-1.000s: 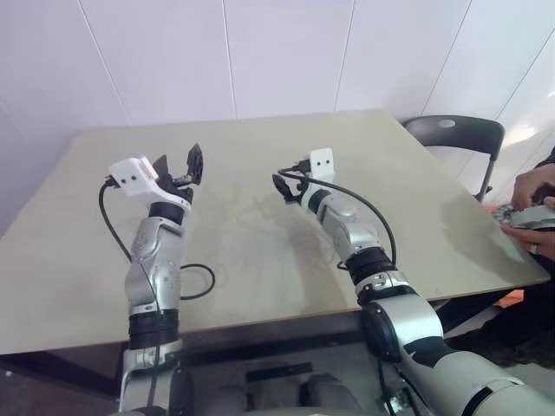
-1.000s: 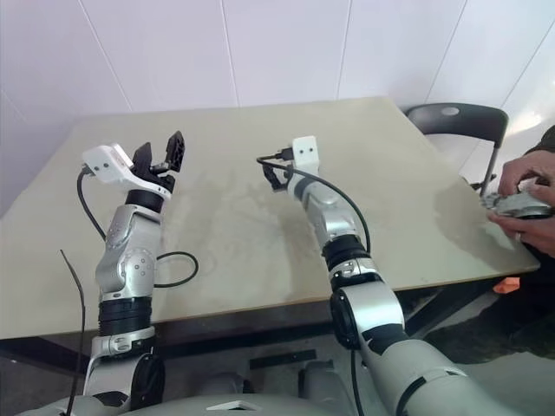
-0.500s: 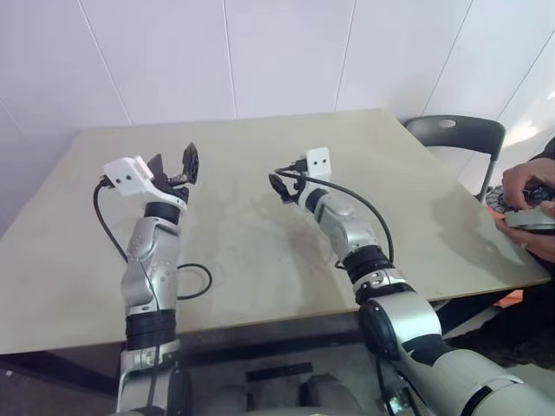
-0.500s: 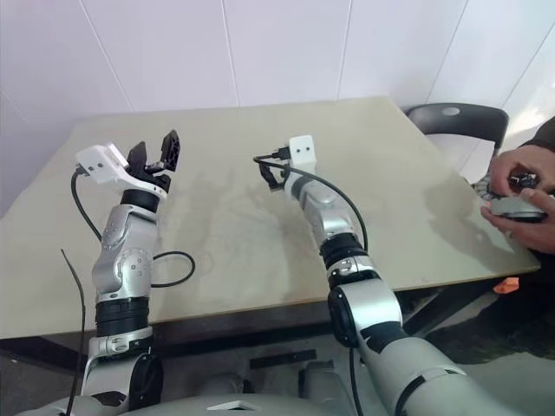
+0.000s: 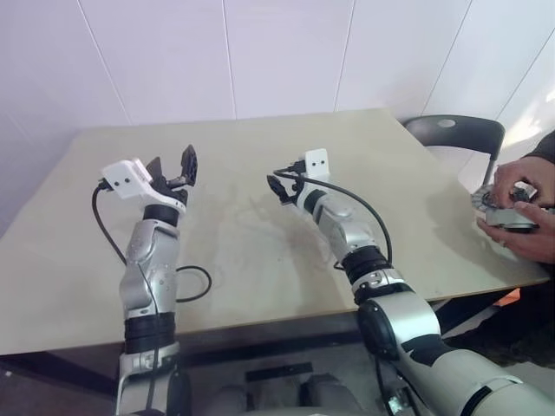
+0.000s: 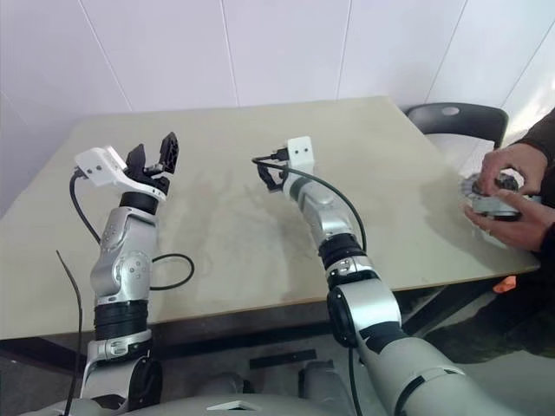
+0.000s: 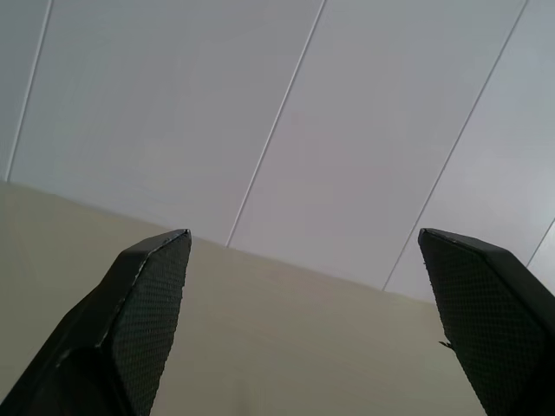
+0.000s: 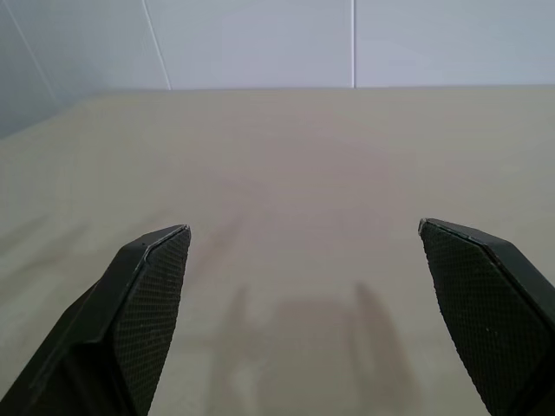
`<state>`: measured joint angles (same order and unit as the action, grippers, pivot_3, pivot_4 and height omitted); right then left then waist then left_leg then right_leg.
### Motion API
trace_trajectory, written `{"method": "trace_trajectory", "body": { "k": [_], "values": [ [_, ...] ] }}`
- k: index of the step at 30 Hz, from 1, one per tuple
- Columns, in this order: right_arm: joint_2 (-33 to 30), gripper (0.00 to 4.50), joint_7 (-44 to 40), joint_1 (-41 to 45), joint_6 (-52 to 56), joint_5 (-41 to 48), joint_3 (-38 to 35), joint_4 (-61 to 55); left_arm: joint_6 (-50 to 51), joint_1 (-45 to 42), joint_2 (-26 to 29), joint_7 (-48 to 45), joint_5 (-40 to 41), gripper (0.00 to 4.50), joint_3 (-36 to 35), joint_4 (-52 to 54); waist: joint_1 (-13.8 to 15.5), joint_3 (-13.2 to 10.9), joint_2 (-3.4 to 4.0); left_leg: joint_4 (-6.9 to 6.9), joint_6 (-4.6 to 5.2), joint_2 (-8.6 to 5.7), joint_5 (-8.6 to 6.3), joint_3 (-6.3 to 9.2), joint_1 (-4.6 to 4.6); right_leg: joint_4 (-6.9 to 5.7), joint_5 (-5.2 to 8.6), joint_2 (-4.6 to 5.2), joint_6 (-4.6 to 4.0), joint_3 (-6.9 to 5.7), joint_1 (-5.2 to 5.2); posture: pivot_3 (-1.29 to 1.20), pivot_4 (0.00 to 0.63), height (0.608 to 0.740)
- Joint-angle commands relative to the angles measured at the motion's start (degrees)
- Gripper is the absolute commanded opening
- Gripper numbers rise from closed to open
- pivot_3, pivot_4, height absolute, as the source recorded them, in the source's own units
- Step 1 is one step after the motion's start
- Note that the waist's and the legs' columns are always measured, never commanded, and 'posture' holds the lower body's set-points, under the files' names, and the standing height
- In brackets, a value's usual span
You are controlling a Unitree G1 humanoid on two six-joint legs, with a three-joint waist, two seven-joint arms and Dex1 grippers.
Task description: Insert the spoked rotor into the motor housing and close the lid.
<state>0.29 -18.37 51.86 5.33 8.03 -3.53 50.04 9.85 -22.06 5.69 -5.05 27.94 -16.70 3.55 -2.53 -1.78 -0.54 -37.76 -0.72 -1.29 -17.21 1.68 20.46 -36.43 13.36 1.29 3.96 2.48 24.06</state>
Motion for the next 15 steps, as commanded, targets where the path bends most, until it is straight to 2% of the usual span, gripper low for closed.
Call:
{"method": "trace_trajectory", "body": {
  "k": [1, 15],
  "values": [
    [0.55, 4.44, -0.29, 1.54, -1.19, 0.35, -0.3, -0.86, -0.35, -0.21, 0.51, 0.42, 0.38, 4.46, -0.84, 2.82, 0.0, 0.0, 0.0, 0.0, 0.0, 0.0, 0.0, 0.0, 0.0, 0.0, 0.0, 0.0, 0.0, 0.0, 0.0, 0.0, 0.0, 0.74],
    [-0.04, 4.44, 0.86, 1.57, -1.5, 0.34, -1.08, 0.24, -0.77, -1.11, 0.28, 0.18, -0.06, 4.46, -0.64, 1.5, 0.0, 0.0, 0.0, 0.01, 0.0, -0.04, 0.0, 0.0, 0.01, 0.01, 0.0, 0.06, 0.0, -0.02, 0.0, 0.0, 0.0, 0.74]
  ]
}}
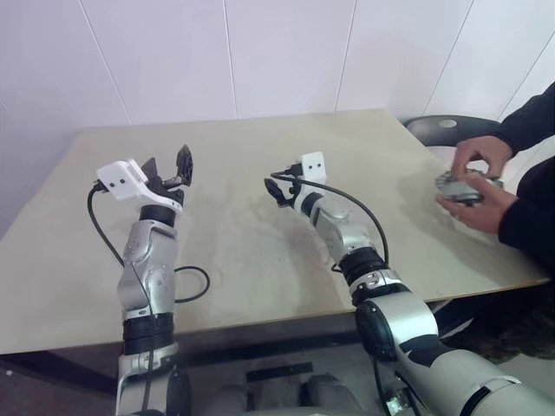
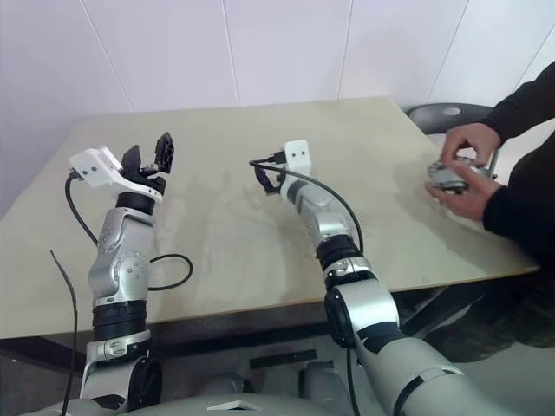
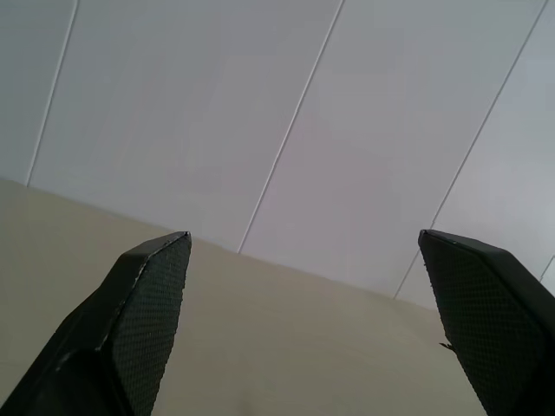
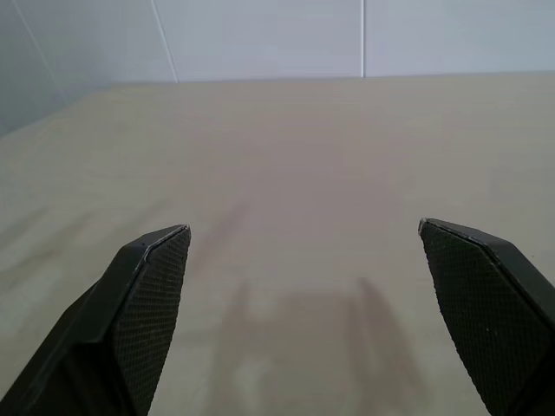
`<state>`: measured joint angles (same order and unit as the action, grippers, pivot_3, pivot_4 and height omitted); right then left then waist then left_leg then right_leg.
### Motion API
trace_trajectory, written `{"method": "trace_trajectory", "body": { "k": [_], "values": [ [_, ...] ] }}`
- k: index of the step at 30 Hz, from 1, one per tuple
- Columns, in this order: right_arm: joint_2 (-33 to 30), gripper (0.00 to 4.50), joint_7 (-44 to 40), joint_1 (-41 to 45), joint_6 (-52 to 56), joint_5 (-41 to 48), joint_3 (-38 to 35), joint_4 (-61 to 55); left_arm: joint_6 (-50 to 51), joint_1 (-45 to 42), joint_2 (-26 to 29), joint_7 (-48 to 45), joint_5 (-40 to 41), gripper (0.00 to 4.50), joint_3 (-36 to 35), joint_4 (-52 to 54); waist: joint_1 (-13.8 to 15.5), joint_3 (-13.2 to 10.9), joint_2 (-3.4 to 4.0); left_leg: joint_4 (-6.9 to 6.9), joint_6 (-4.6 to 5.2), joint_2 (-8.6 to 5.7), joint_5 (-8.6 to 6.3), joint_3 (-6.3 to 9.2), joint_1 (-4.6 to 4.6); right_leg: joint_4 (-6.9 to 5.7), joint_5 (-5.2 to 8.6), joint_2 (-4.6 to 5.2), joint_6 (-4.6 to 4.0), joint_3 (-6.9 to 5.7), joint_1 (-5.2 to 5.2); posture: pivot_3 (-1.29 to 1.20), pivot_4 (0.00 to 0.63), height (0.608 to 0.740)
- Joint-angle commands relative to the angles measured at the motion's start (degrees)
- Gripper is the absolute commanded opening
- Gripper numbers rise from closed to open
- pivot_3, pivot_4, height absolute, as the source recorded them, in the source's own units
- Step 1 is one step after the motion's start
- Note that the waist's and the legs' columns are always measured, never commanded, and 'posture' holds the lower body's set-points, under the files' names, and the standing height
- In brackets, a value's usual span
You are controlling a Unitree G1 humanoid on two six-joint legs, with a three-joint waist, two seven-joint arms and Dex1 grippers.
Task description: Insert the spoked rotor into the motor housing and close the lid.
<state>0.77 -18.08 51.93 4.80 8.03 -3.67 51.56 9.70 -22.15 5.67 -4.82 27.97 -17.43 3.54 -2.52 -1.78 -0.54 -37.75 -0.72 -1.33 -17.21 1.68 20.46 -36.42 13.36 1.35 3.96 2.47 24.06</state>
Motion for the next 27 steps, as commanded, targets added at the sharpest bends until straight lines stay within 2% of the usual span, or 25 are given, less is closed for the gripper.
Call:
{"method": "trace_trajectory", "body": {
  "k": [1, 27],
  "values": [
    [-0.51, 4.44, 0.5, 1.32, -0.83, 0.34, -0.84, -1.75, -0.55, -0.98, 0.26, -0.03, -0.07, 4.46, 0.11, 1.53, 0.0, 0.0, 0.0, 0.0, 0.0, 0.0, 0.0, 0.0, 0.0, 0.0, 0.0, 0.0, 0.0, 0.0, 0.0, 0.0, 0.0, 0.74],
    [0.07, 4.44, 0.66, 1.53, -1.63, 0.0, -0.63, -1.09, -0.68, -1.03, 0.74, -0.39, -0.16, 4.46, 0.2, 1.61, -0.01, 0.0, 0.0, 0.0, 0.0, -0.01, 0.0, 0.0, 0.0, 0.0, 0.0, 0.01, 0.0, 0.0, 0.0, 0.0, 0.0, 0.74]
  ]
}}
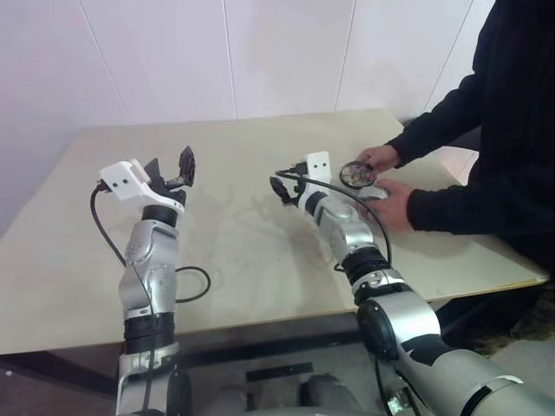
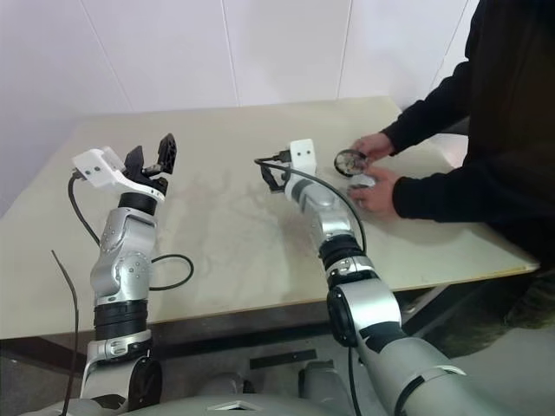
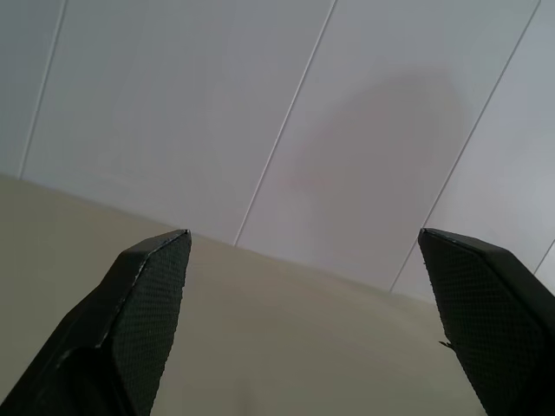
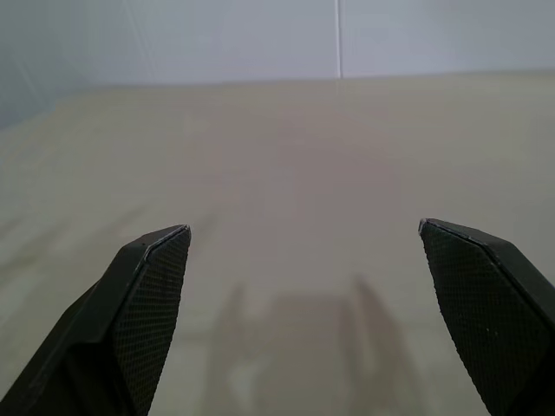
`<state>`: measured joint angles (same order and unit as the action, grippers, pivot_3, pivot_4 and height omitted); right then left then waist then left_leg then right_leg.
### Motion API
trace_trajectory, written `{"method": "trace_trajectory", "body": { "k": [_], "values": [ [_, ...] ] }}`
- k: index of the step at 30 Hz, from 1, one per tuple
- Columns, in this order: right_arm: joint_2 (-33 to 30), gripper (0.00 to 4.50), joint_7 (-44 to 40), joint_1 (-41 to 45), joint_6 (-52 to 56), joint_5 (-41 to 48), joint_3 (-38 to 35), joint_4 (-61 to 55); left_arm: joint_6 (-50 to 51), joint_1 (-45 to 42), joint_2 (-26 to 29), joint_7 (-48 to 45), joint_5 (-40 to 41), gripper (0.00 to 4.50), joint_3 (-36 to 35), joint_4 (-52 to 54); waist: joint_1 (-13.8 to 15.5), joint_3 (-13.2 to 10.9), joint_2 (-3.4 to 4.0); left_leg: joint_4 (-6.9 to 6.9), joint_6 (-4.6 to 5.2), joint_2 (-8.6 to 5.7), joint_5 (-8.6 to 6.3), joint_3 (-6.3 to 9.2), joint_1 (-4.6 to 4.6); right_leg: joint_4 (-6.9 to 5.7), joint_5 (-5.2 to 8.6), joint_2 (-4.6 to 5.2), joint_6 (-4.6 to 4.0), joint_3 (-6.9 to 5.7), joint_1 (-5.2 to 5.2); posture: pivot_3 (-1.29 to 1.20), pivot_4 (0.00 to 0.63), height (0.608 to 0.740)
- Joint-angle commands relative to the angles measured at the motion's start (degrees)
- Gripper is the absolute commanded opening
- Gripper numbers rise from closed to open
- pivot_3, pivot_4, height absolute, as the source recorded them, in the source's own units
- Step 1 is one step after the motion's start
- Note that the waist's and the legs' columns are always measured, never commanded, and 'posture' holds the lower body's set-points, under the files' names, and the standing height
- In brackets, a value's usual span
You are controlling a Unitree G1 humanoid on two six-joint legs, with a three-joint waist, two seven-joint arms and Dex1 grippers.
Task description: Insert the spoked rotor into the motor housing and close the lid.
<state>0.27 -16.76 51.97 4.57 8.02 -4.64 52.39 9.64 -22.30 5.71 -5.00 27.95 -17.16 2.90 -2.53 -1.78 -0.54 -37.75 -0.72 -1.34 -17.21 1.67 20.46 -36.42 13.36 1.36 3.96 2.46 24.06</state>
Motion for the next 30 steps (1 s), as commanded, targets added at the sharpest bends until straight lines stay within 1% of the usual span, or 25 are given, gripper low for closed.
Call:
{"method": "trace_trajectory", "body": {
  "k": [1, 5, 16, 20, 24, 27, 30],
  "values": [
    [0.62, 4.44, -0.85, 1.39, -1.43, -0.05, 0.45, -2.18, -0.61, -0.9, 0.77, -0.22, -0.17, 4.46, -0.06, 2.24, -0.03, 0.0, 0.0, 0.0, 0.0, 0.0, 0.0, 0.0, 0.0, 0.0, 0.0, 0.0, 0.0, 0.0, 0.0, 0.0, 0.0, 0.74],
    [0.27, 4.44, 0.47, 1.89, -1.56, 0.05, -0.54, -0.71, -0.95, -0.76, 0.59, -0.04, -0.41, 4.46, -0.03, 2.07, 0.0, 0.0, 0.0, 0.01, 0.0, 0.0, 0.0, 0.0, 0.0, 0.0, 0.0, 0.0, 0.0, 0.0, 0.0, 0.0, 0.0, 0.74],
    [-0.27, 4.44, -0.93, 1.0, -1.34, -0.69, 0.4, -2.64, -1.47, -1.11, -0.18, -0.44, -0.66, 4.46, 0.52, 1.39, 0.0, 0.0, 0.0, 0.01, 0.0, -0.01, 0.0, 0.0, 0.0, 0.0, 0.0, 0.01, 0.0, 0.0, 0.0, 0.0, 0.0, 0.74],
    [-0.7, 4.44, 0.51, 2.02, -1.31, -0.53, -0.6, -0.54, -2.03, -1.27, -0.31, -0.14, -0.76, 4.46, 0.19, 0.89, 0.0, 0.0, 0.0, 0.01, 0.0, -0.02, 0.0, 0.0, 0.0, 0.0, 0.0, 0.01, 0.0, 0.0, 0.0, 0.0, 0.0, 0.74],
    [-0.33, 4.44, -1.12, 1.41, -1.38, -0.71, 0.5, -2.33, -2.07, -1.37, -0.23, -0.28, -0.74, 4.46, 0.37, 0.98, -0.03, 0.0, 0.0, 0.02, 0.0, -0.01, 0.0, 0.0, -0.01, 0.0, 0.0, 0.01, 0.0, 0.0, 0.0, 0.0, 0.0, 0.74],
    [-0.76, 4.44, 0.27, 2.25, -1.27, -0.75, -0.26, -0.14, -2.39, -1.24, -0.43, -0.04, -0.82, 4.46, 0.29, 0.94, 0.0, 0.0, 0.0, 0.02, 0.0, -0.02, 0.0, 0.0, -0.01, 0.0, 0.0, 0.01, 0.0, 0.0, 0.0, 0.0, 0.0, 0.74],
    [-0.63, 4.44, -0.04, 2.11, -0.97, -1.17, 0.33, 0.04, -2.55, -1.04, -0.47, 0.01, -0.83, 4.46, 0.34, 1.03, 0.01, 0.0, 0.0, 0.01, 0.0, -0.03, 0.0, 0.0, 0.0, 0.0, 0.0, 0.03, 0.0, 0.0, 0.0, 0.0, 0.0, 0.74]
  ]
}}
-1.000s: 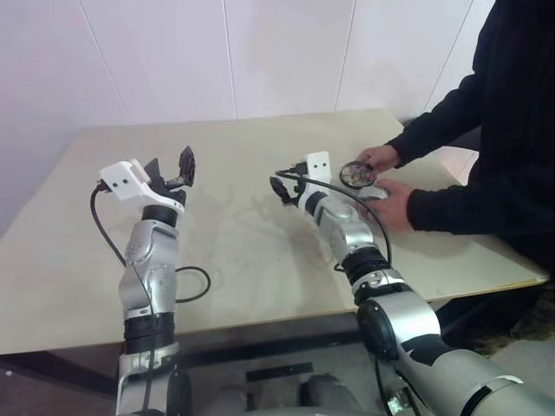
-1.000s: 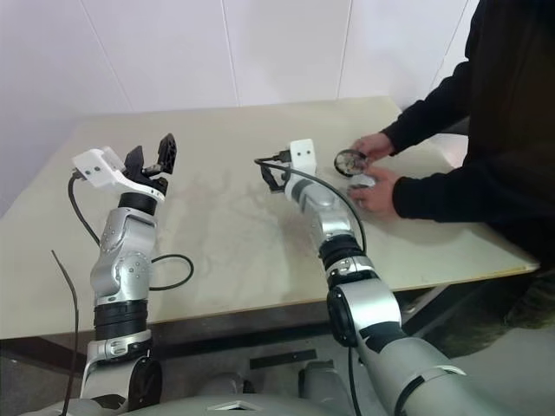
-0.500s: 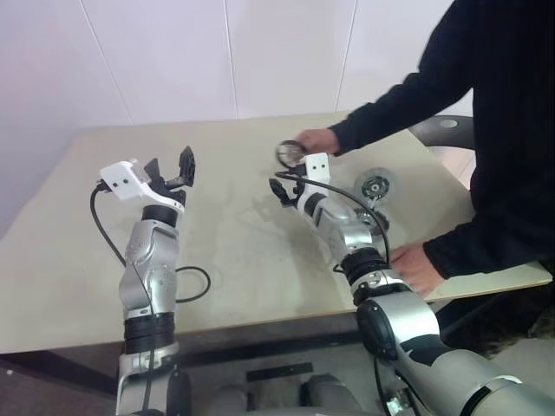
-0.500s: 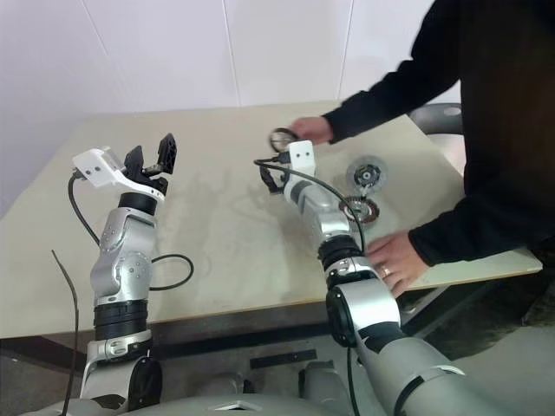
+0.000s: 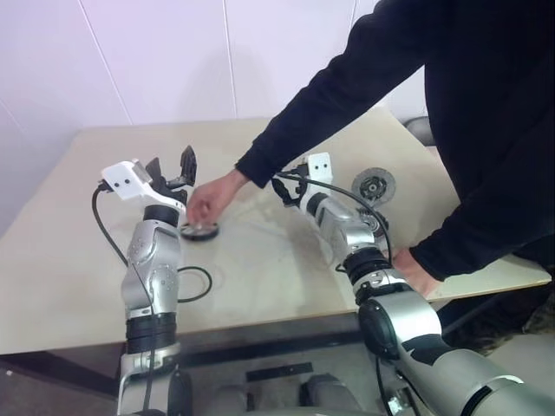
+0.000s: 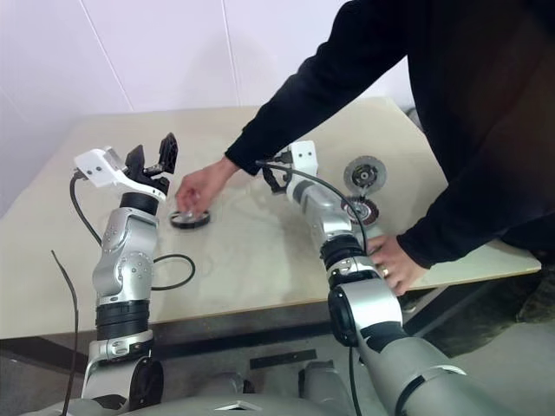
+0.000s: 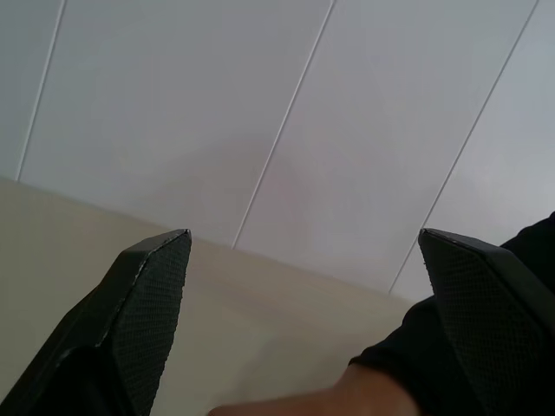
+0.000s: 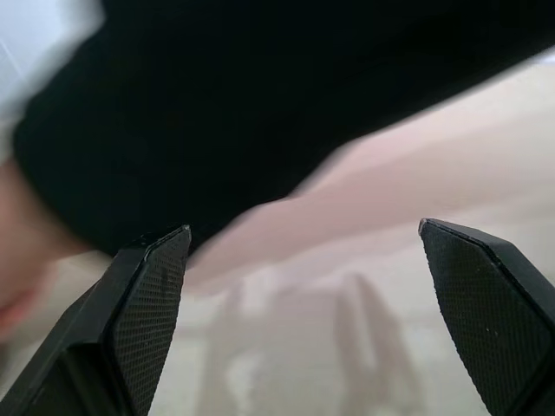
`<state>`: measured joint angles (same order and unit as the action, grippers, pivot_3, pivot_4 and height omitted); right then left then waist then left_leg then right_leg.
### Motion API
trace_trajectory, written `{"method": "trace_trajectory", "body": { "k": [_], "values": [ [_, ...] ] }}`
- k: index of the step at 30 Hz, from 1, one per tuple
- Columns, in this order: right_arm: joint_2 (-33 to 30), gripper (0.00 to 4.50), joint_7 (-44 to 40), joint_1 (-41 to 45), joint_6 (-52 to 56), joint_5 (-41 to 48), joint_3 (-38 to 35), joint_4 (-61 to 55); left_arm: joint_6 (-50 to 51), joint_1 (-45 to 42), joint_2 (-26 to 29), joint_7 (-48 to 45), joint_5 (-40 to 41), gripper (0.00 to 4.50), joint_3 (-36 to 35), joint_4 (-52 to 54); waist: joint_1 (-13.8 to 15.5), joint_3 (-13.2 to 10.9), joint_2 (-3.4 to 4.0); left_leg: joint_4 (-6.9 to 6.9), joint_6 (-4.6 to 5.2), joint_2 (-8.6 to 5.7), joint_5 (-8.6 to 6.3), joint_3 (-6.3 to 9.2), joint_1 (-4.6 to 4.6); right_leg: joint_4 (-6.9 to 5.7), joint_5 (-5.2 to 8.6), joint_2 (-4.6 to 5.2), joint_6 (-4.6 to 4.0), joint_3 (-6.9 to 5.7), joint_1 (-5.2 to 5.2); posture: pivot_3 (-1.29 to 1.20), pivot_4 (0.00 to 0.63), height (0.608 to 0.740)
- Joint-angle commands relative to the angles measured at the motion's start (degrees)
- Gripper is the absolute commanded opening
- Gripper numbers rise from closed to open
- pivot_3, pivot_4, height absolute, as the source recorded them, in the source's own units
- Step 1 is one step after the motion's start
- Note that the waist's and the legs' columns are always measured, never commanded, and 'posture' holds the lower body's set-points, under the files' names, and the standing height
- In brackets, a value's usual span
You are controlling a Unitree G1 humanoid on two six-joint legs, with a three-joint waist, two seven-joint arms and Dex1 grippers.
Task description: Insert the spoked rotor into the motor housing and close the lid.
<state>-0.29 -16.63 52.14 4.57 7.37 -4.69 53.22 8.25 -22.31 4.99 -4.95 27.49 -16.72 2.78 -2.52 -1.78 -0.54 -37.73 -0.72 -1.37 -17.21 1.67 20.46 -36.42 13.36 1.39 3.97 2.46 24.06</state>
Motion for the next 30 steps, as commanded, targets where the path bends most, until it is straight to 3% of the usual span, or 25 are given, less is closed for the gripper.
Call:
{"method": "trace_trajectory", "body": {
  "k": [1, 30],
  "values": [
    [0.08, 4.44, -0.62, 1.76, -1.11, -0.56, 0.61, -1.13, -1.17, -1.02, 0.3, -0.06, -0.34, 4.46, -0.13, 1.15, 0.0, 0.0, 0.0, 0.0, 0.0, 0.0, 0.0, 0.0, 0.0, 0.0, 0.0, 0.0, 0.0, 0.0, 0.0, 0.0, 0.0, 0.74],
    [0.0, 4.44, -0.95, 1.86, -1.44, -0.57, 0.63, -1.32, -1.22, -1.06, 0.21, -0.26, -0.41, 4.46, 0.22, 1.17, 0.0, 0.0, 0.0, 0.0, 0.0, 0.0, 0.0, 0.0, 0.0, 0.0, 0.0, 0.0, 0.0, 0.0, 0.0, 0.0, 0.0, 0.74]
  ]
}}
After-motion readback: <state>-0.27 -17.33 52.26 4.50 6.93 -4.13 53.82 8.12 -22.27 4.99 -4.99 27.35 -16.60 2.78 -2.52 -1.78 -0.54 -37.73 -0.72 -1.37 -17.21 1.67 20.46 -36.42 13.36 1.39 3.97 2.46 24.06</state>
